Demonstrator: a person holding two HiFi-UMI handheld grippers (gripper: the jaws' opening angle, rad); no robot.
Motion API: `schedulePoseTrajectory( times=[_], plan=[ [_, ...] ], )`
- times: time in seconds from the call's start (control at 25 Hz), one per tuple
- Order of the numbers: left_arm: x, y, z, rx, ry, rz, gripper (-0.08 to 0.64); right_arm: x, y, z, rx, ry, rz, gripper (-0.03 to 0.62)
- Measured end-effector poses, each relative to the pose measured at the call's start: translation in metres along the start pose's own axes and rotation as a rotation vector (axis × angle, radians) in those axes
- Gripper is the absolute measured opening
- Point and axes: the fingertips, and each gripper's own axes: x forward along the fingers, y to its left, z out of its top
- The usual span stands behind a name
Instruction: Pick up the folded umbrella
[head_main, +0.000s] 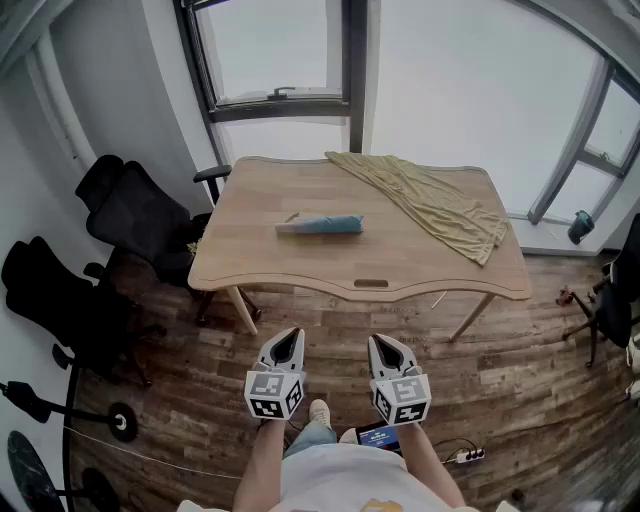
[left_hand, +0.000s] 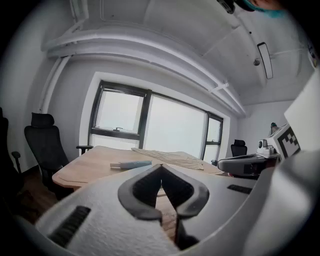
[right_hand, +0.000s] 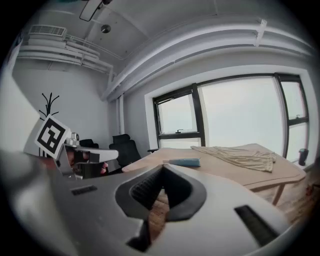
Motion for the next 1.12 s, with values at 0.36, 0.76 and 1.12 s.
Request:
schedulePoseTrajectory(
  times=[0.36, 0.76, 1.12],
  plan=[
    [-0.004, -0.006, 0.004, 0.015, 0.008, -0.014, 0.020, -0.009, 0.000, 0.009, 0.024, -0.020, 0.001, 0.009],
    [0.000, -0.006, 0.008, -0.070, -0.008, -0.018, 0.020, -0.016, -0.002, 0.028, 0.141, -0.083, 0.088, 0.009],
    [0.048, 0.017, 0.013, -0.084, -0.058, 0.003, 0.020, 0.029, -0.031, 0.026, 0.074, -0.085, 0.053, 0.009]
  ],
)
